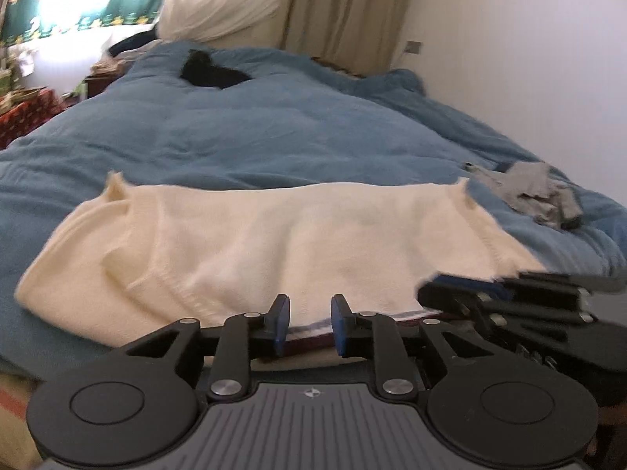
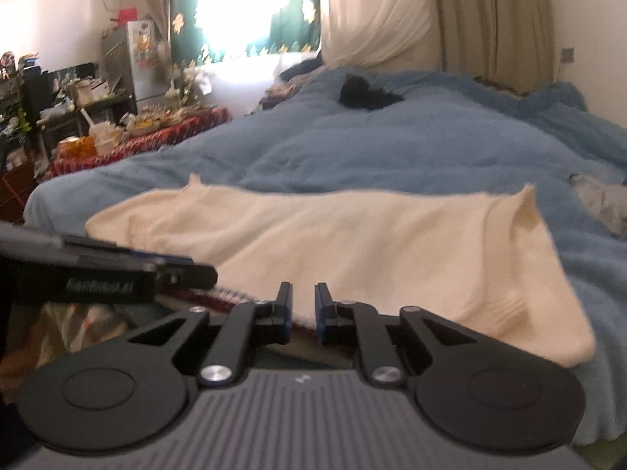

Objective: Fold clothes
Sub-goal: 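Lift both open grippers back from the folded cream vest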

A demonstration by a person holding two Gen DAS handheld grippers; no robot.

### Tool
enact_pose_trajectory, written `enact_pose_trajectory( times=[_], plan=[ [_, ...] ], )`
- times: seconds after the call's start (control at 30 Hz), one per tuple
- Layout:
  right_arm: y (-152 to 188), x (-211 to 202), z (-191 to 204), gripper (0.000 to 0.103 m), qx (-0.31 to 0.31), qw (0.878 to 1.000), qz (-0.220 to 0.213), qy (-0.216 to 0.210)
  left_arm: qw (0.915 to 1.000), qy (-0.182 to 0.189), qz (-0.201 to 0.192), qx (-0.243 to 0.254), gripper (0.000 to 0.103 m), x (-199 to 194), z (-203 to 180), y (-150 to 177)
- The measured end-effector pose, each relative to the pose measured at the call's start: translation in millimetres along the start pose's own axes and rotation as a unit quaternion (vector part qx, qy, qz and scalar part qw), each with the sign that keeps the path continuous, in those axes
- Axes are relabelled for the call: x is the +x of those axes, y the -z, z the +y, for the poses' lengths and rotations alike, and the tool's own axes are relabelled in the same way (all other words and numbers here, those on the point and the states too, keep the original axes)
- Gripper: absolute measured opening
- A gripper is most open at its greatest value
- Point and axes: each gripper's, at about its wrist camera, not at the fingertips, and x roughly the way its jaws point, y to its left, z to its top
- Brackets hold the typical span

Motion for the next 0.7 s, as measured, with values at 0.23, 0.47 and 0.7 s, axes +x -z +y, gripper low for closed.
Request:
enact_pose_trajectory(
  times=[0.23,0.47,0.7],
  plan=[
    [21,3,0,0.009,-0.021,0.999,0.032,0.004,0.9992,0.002,0.036,0.019,0.024,5,-3,9],
    [28,-28,-15,0.009,0.008,1.000,0.024,-0.004,0.9993,0.004,0.033,0.017,0.024,-9,0,14],
    [7,-57,-35,0.016,0.015,0.999,-0.036,0.034,0.9997,-0.007,-0.021,0.010,0.024,-30,6,-7]
  ],
)
